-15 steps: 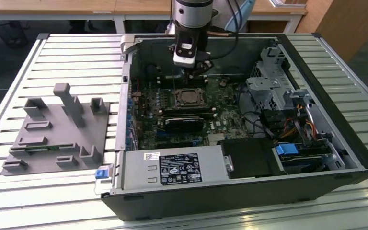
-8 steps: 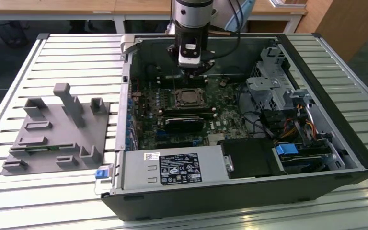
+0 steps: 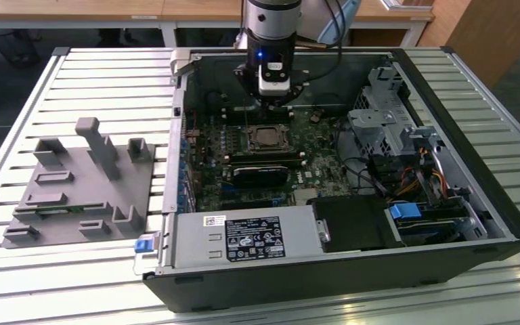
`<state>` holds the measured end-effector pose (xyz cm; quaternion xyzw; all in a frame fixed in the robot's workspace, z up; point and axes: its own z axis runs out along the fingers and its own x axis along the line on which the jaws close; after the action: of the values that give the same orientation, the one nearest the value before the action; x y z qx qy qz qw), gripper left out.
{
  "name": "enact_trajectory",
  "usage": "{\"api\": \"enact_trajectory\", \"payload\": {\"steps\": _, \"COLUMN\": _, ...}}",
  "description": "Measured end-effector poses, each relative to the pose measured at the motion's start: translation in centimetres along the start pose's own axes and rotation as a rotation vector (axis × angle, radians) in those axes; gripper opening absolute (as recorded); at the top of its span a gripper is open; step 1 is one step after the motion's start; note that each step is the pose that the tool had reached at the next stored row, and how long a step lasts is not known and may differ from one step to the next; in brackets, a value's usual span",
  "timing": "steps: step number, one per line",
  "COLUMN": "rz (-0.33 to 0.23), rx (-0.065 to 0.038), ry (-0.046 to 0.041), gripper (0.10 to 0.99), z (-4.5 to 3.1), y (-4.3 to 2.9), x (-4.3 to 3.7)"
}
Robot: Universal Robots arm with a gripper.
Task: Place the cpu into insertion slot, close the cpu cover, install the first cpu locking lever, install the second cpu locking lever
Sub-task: 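Install the first cpu locking lever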
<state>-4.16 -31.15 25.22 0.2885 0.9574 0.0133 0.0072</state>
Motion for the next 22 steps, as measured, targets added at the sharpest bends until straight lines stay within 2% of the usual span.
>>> {"api": "enact_trajectory", "payload": {"steps": 13, "rz": -0.191, "rx": -0.001, "ry": 0.0057, "gripper": 0.122, "z": 0.01, "y": 0.0, "x": 0.0}}
{"api": "enact_trajectory", "payload": {"steps": 22, "rz": -0.352, "rx": -0.002, "ry": 0.0105, "gripper": 0.122, "z": 0.01, "y": 0.0, "x": 0.0}}
